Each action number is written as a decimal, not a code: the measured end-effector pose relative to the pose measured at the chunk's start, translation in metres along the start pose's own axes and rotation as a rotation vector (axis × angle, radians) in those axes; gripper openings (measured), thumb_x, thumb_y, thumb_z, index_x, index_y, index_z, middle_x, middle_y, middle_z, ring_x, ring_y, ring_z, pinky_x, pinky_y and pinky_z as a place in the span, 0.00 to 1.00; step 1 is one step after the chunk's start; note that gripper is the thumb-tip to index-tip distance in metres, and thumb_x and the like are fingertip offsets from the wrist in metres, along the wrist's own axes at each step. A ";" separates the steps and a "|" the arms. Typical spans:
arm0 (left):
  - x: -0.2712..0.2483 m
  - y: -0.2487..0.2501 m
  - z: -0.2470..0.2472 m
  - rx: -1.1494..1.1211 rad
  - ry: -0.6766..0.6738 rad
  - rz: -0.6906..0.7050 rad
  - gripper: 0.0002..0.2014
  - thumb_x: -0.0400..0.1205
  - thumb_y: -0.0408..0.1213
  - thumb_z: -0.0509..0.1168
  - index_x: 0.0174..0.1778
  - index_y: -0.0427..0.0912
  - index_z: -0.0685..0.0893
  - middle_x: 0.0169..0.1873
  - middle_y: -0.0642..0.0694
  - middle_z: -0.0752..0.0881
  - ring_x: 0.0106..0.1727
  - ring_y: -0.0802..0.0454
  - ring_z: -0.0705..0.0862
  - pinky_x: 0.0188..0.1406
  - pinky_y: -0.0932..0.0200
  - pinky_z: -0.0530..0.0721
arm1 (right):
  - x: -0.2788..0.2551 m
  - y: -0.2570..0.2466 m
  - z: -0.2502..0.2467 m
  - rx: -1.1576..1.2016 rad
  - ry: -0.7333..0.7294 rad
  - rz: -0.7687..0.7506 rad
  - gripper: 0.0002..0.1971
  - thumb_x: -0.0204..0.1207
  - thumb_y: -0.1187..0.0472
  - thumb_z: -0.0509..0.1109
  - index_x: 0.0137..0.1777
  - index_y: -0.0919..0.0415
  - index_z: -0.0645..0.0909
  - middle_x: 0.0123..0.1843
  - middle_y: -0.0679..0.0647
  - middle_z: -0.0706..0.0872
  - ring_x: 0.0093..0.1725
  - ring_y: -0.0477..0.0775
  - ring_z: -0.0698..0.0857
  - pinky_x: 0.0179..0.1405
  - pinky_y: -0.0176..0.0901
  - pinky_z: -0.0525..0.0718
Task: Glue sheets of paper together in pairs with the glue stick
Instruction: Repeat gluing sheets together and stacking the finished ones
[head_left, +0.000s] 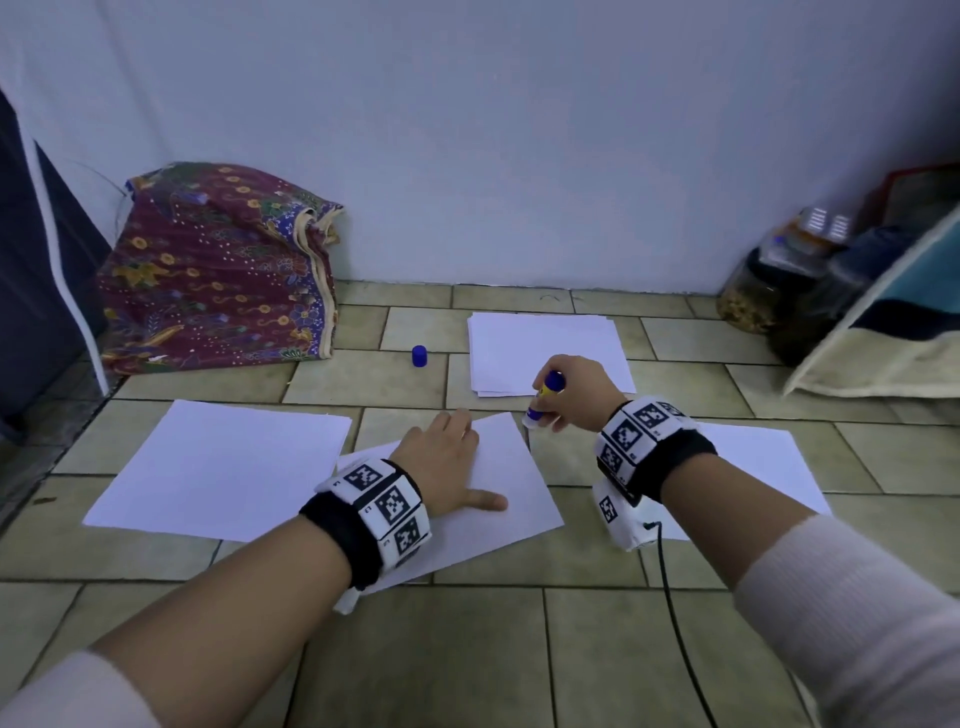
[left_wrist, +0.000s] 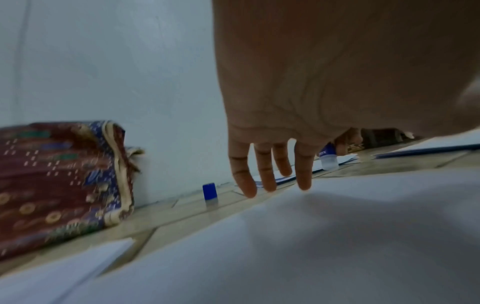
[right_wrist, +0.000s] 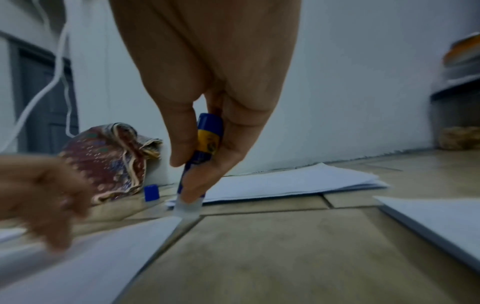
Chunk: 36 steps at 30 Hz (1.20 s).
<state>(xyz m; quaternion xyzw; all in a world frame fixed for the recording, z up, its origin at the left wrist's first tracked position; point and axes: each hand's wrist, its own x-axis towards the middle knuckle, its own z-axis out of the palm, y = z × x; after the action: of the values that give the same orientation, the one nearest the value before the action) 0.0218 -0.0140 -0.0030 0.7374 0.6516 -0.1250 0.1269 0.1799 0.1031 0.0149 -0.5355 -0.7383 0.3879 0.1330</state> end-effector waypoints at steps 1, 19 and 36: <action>0.003 0.001 0.000 -0.021 0.023 0.006 0.40 0.78 0.66 0.60 0.76 0.38 0.65 0.77 0.43 0.60 0.75 0.45 0.63 0.66 0.48 0.73 | 0.000 -0.001 0.002 -0.019 0.011 -0.013 0.08 0.75 0.70 0.72 0.47 0.63 0.75 0.40 0.57 0.82 0.30 0.56 0.86 0.30 0.41 0.88; 0.036 0.008 0.006 -0.114 -0.005 -0.076 0.42 0.76 0.60 0.67 0.78 0.39 0.62 0.77 0.46 0.66 0.77 0.49 0.64 0.66 0.49 0.75 | 0.017 -0.010 0.027 -0.177 0.032 -0.202 0.11 0.71 0.68 0.75 0.52 0.64 0.82 0.45 0.53 0.82 0.40 0.47 0.78 0.32 0.24 0.72; 0.035 0.008 0.005 -0.086 0.009 -0.066 0.41 0.77 0.60 0.67 0.78 0.39 0.60 0.78 0.47 0.63 0.78 0.49 0.61 0.64 0.49 0.76 | 0.004 -0.009 0.005 -0.131 0.058 -0.288 0.09 0.72 0.67 0.75 0.50 0.62 0.81 0.45 0.56 0.86 0.40 0.51 0.84 0.44 0.37 0.84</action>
<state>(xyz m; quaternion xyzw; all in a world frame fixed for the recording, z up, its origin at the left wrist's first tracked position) 0.0339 0.0157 -0.0202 0.7099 0.6809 -0.0978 0.1512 0.1695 0.1034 0.0171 -0.4427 -0.8269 0.3004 0.1732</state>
